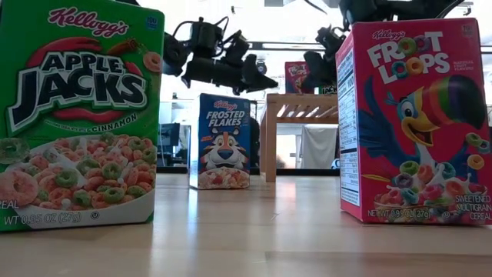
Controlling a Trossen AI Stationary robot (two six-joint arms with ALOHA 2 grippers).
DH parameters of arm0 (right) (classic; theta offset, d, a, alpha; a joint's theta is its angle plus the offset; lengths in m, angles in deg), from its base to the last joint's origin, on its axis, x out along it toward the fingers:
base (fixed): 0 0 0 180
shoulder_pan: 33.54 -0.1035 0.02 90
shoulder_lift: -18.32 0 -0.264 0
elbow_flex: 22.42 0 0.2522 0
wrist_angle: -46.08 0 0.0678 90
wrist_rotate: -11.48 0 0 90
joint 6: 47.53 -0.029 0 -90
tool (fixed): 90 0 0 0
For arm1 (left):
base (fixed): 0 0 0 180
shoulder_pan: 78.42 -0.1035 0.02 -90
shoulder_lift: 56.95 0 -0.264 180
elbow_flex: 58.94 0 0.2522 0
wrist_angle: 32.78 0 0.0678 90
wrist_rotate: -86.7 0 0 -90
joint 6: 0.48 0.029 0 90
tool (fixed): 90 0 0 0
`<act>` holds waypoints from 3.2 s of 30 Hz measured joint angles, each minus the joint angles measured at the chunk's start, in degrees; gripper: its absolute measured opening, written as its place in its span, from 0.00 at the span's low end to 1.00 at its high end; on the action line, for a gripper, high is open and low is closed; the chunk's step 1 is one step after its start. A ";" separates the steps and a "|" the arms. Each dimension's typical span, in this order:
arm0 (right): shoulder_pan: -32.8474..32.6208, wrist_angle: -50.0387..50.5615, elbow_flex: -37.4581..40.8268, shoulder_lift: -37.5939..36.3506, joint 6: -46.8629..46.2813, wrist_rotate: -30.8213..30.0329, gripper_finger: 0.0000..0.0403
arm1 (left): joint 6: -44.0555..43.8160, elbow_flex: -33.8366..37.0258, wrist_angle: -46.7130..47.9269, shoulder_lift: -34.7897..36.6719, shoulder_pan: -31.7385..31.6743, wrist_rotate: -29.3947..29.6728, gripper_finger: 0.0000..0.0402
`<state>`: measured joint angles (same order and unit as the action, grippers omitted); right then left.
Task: Stack cereal on shelf
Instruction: Put the top left red cereal box on the shelf
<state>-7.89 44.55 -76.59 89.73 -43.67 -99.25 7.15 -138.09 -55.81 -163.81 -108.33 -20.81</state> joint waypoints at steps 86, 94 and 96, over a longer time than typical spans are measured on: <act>9.36 -9.38 -0.14 7.70 -2.43 11.08 0.03 | -1.56 -10.93 4.64 -5.80 -4.70 3.50 0.00; 9.65 -13.11 -0.12 10.42 -3.78 9.18 0.03 | -1.51 -10.93 5.75 -5.79 -4.94 3.46 0.00; 9.66 -13.11 -0.12 10.42 -3.87 8.63 0.03 | -1.49 -10.93 5.72 -5.78 -4.94 3.47 0.00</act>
<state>1.77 31.44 -76.71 100.14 -47.54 -90.63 5.65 -149.02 -50.09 -169.59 -113.27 -17.33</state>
